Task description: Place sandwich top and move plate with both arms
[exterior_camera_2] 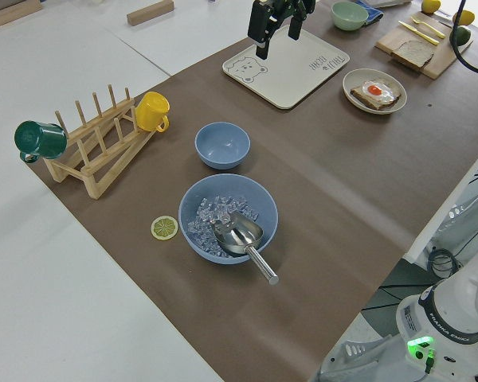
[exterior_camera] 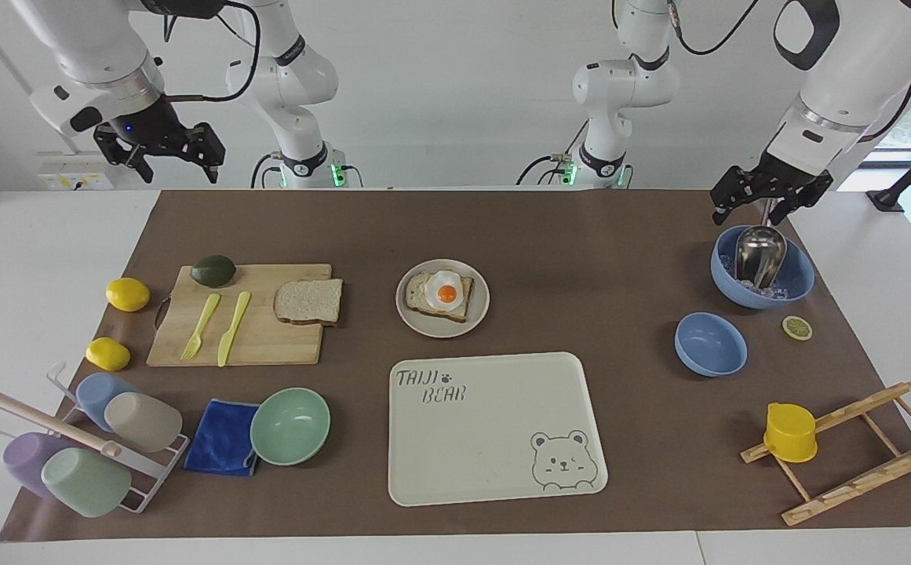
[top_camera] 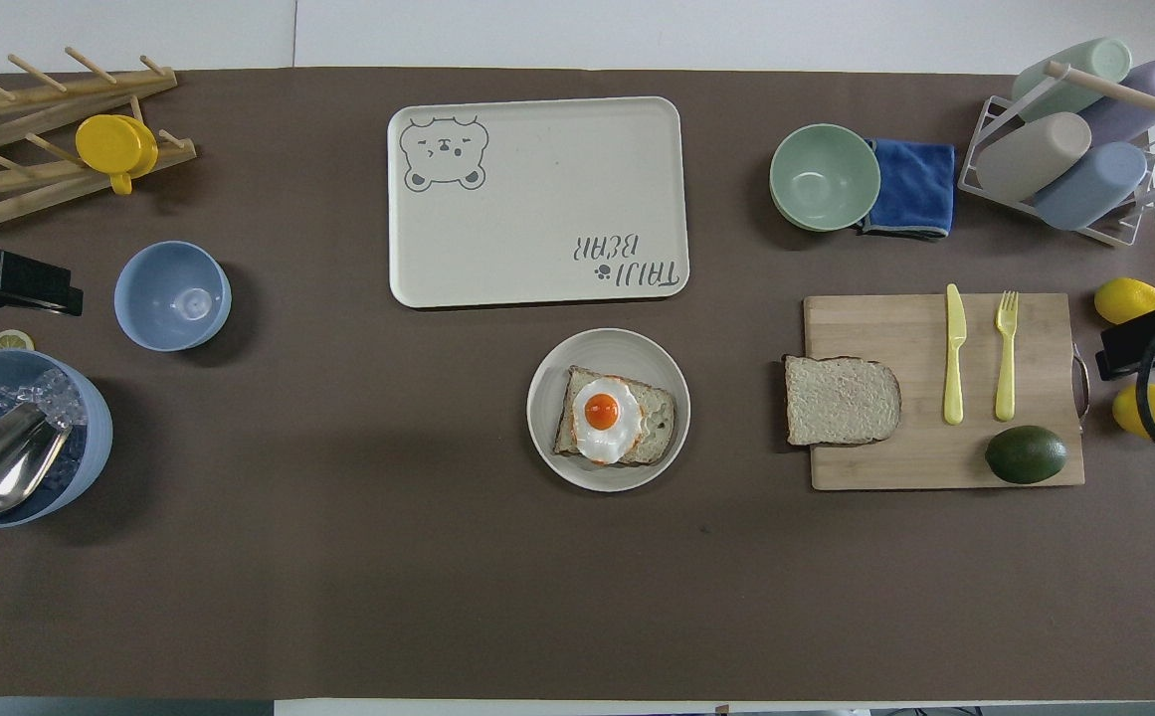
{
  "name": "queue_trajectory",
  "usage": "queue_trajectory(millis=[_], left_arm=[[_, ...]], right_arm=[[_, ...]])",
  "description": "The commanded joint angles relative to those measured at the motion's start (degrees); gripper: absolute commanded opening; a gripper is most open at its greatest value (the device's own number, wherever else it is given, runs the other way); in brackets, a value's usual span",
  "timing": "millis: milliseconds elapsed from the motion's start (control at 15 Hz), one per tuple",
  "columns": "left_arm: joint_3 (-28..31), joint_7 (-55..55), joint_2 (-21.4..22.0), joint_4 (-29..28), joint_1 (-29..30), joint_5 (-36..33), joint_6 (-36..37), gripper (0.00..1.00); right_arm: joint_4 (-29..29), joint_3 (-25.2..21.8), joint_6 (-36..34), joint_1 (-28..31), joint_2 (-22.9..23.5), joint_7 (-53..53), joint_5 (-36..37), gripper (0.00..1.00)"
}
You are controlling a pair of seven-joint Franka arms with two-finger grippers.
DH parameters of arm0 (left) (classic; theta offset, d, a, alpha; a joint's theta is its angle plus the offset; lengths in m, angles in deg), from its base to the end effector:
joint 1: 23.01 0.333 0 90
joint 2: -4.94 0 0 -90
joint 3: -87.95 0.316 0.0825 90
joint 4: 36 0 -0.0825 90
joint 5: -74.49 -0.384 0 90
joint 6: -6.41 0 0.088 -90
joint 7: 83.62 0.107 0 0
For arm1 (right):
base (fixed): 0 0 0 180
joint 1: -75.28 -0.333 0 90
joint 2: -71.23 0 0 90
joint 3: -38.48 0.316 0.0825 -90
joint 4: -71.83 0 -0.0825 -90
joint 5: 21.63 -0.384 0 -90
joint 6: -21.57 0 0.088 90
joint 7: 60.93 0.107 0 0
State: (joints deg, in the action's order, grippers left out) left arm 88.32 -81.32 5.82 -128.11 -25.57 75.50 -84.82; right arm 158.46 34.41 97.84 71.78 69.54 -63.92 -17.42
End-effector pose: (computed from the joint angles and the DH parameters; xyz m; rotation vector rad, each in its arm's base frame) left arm 0.5508 -0.0229 0.6175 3.1215 -0.1218 0.0000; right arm 0.5191 -0.0150 0.6486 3.0665 0.0466 -0.2359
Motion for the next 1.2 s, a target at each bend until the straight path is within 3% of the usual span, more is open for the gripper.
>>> queue_trajectory(millis=[0, 1133], left_arm=[[-0.54, -0.54, 0.26, -0.08, 0.36, -1.28, -0.62, 1.00], [-0.54, -0.36, 0.88, -1.22, -0.26, -1.19, -0.70, 1.00]], right_arm=[[0.38, 0.46, -0.95, 0.15, -0.34, 0.53, 0.01, 1.00], [0.38, 0.37, -0.95, 0.24, -0.34, 0.45, 0.10, 1.00]])
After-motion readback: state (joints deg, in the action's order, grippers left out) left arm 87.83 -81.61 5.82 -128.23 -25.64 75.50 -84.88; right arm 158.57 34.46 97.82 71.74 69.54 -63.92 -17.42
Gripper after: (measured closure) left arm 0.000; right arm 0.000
